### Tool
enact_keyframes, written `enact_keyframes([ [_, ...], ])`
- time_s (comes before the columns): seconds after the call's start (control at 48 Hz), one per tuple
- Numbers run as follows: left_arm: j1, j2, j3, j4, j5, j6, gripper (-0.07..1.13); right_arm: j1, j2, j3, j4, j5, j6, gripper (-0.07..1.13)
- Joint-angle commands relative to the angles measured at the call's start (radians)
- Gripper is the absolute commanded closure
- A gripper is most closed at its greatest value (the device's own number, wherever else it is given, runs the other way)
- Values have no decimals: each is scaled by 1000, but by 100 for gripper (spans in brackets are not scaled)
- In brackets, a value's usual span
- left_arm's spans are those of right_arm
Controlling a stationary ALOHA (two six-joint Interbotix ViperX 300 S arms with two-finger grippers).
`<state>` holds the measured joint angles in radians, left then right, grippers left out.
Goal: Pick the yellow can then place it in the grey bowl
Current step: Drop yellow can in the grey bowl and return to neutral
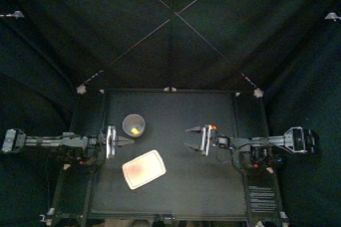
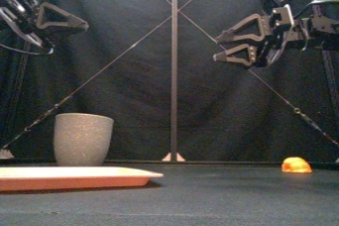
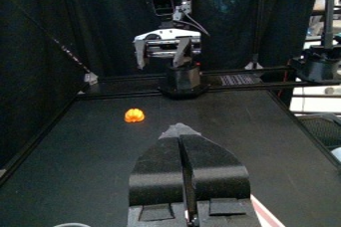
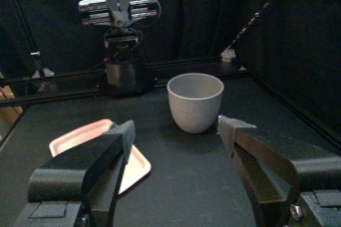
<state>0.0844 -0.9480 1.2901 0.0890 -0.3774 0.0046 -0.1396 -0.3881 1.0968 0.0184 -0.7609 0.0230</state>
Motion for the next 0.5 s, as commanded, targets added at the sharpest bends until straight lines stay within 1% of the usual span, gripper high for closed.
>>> enact_keyframes([
  [0.021, 3, 3, -18, 0, -8, 2, 106, -3, -9, 2, 11, -5, 2, 6],
  [0.25, 2, 3, -17, 2, -9, 0, 106, 5, -9, 6, 34, -5, 2, 6],
  [0.5, -2, 3, -15, 0, -9, 0, 106, 6, -9, 5, 34, -5, 2, 6],
])
